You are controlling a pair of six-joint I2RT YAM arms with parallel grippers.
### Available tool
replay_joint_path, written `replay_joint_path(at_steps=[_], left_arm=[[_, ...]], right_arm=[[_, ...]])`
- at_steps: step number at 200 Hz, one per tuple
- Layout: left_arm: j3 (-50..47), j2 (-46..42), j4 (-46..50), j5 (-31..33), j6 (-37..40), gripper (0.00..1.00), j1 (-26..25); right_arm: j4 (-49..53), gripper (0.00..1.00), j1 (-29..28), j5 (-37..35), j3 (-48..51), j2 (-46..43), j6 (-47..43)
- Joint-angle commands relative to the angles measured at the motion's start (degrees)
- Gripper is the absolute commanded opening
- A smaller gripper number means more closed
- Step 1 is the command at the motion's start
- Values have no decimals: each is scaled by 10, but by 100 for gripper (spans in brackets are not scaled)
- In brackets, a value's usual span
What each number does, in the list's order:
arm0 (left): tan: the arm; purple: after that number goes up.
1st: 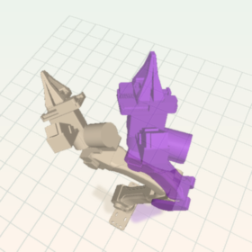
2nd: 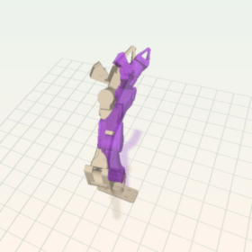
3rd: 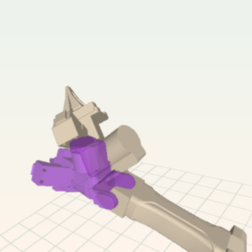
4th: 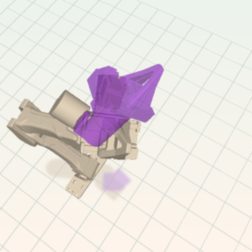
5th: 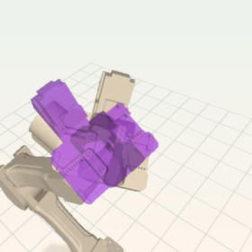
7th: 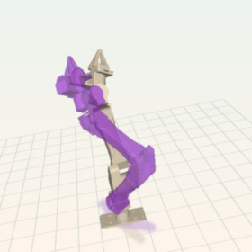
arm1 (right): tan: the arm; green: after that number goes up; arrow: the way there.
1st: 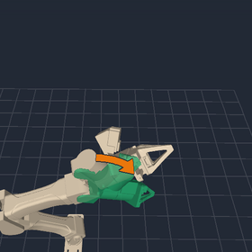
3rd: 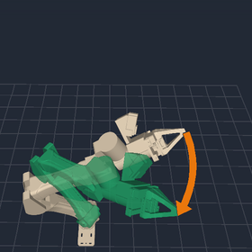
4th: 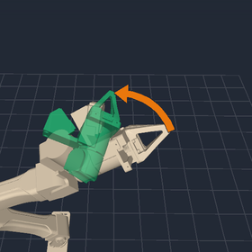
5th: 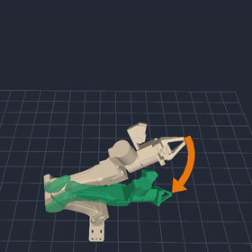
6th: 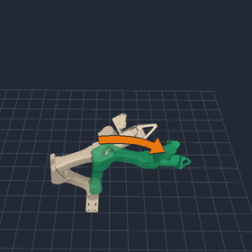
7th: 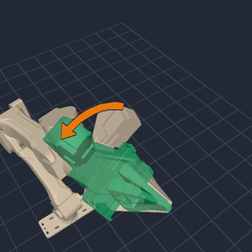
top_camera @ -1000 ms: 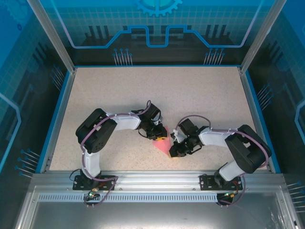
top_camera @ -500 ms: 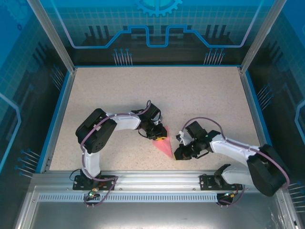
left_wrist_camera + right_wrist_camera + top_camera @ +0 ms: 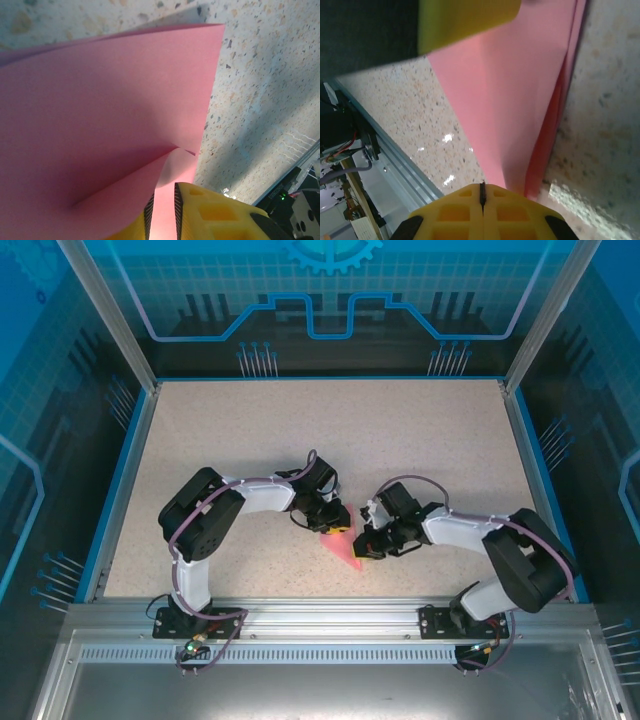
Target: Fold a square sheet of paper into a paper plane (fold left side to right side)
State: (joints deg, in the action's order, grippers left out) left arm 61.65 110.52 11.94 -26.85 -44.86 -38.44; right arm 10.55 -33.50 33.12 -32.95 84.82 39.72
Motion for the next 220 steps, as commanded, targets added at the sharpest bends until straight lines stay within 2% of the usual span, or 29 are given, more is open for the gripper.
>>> replay_joint_path(at_steps=[1,57,95,151,182,220], left_arm=[[-15,9,46,49,6,23,2],[-3,-21,41,40,13,28,2],[-16,-79,13,34,17,31,2],[-94,-132,-75,-28,11,19,-13],[-119,-115,-132,-52,-5,16,-22],[-108,-74,-147,-62,-4,16,-40]], right_arm=[[-9,2,-7,-23,-10,32,7],[87,0,-14,-84,-30,87,-26],[100,0,-15,-97,-26,101,-24],[100,0,-15,-93,-33,109,-30],[106,0,-16,-91,-38,113,-34],[110,0,-17,-92,-40,115,-37]])
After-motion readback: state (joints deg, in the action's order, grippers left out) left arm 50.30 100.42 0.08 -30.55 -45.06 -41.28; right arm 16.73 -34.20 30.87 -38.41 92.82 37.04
